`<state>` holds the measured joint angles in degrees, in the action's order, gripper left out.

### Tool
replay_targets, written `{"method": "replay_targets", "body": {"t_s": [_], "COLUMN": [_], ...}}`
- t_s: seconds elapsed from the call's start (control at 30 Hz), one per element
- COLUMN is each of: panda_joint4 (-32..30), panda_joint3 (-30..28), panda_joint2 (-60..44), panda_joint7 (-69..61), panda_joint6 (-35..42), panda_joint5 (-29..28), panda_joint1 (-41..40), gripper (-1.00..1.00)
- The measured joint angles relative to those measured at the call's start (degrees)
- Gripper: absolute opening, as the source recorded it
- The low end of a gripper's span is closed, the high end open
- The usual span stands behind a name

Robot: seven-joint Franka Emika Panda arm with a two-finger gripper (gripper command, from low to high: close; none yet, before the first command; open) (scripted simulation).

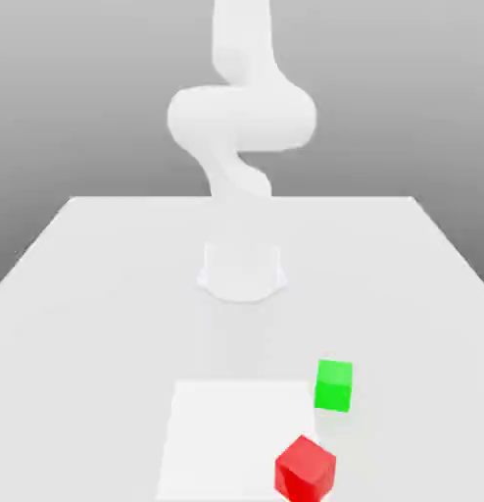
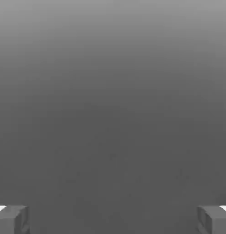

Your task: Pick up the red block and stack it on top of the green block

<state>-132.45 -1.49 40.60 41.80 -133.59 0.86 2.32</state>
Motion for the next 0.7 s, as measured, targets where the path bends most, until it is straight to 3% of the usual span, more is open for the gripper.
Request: {"method": "replay_targets", "body": {"t_s": [0.37, 0.7], "panda_joint4": [-2.93, -5.62], "panda_joint3": [-4.6, -3.92], "panda_joint2": [-23.3, -43.86], "panda_joint7": [-18.46, -32.7], "panda_joint6": [-7.99, -15.33], "panda_joint5": [4.61, 5.55], "panda_joint1": [8.25, 11.29], "gripper": [0.0, 0.0]}}
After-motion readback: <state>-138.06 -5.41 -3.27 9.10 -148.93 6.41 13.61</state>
